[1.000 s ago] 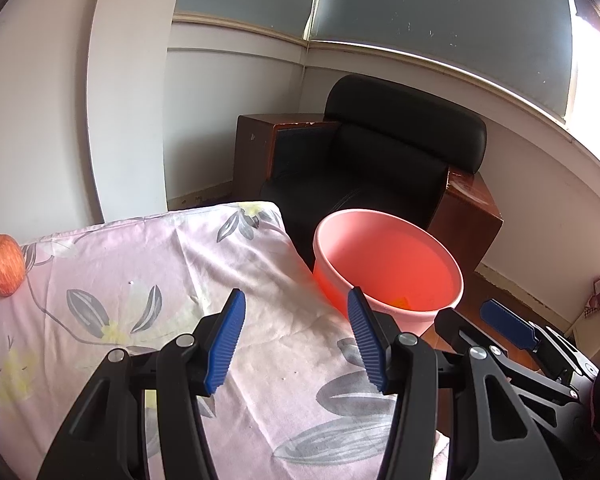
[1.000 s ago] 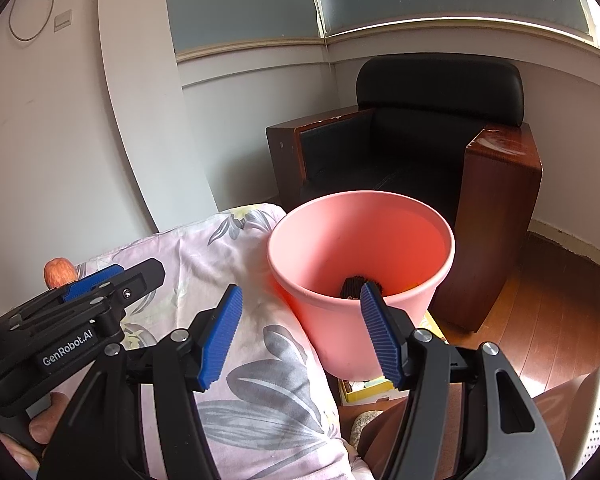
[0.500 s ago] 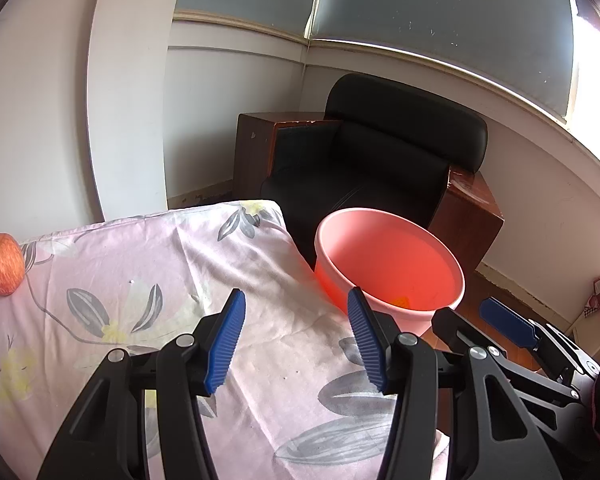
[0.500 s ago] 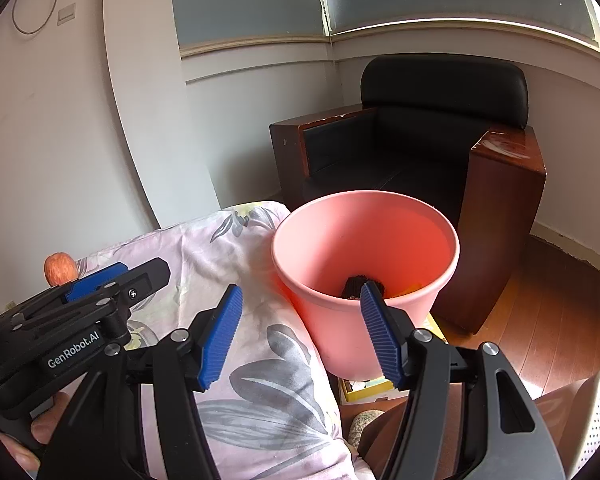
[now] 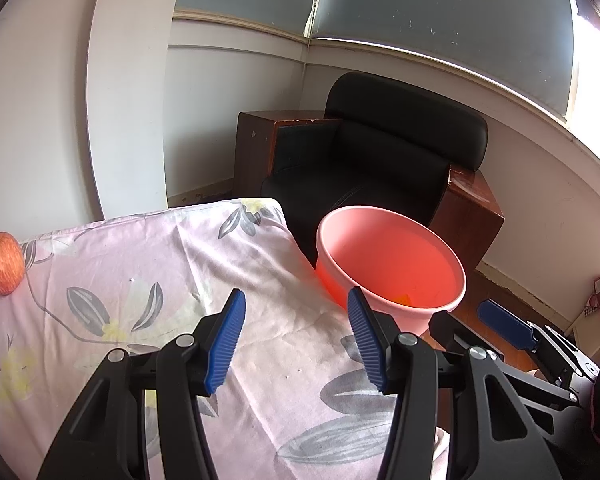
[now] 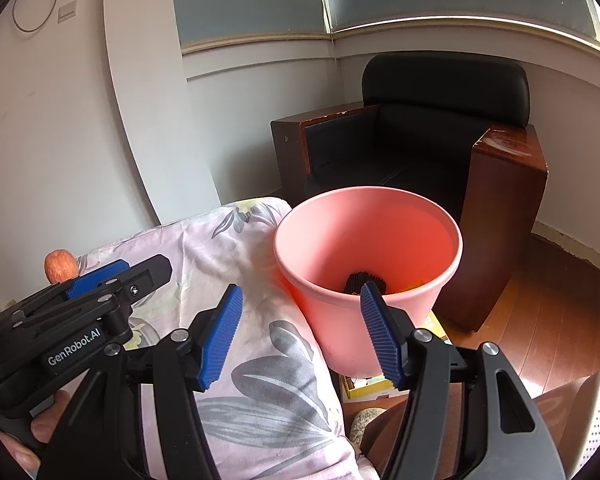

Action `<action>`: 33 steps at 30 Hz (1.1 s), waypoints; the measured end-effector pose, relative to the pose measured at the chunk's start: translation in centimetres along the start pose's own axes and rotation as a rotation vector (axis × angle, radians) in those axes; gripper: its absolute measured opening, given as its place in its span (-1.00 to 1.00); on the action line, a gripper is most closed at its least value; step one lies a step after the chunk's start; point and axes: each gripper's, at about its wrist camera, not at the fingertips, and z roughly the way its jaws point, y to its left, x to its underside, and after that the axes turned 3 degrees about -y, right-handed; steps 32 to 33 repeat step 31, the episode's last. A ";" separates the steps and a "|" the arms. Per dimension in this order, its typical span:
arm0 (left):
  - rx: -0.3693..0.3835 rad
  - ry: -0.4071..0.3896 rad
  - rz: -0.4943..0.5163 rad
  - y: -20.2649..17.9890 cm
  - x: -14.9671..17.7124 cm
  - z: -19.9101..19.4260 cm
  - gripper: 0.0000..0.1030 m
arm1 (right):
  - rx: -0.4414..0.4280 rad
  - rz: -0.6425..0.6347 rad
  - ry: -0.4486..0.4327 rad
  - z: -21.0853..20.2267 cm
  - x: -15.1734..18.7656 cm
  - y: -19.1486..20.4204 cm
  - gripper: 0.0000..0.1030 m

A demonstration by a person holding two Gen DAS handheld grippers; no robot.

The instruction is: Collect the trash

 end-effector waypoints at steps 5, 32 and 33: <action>0.000 0.002 0.001 0.0 0.1 0.0 0.02 | 0.001 0.004 0.004 0.1 0.1 0.1 0.20; -0.028 0.033 -0.020 0.8 0.7 1.0 0.02 | -0.007 0.022 0.030 0.6 0.7 -0.3 0.20; -0.028 0.033 -0.020 0.8 0.7 1.0 0.02 | -0.007 0.022 0.030 0.6 0.7 -0.3 0.20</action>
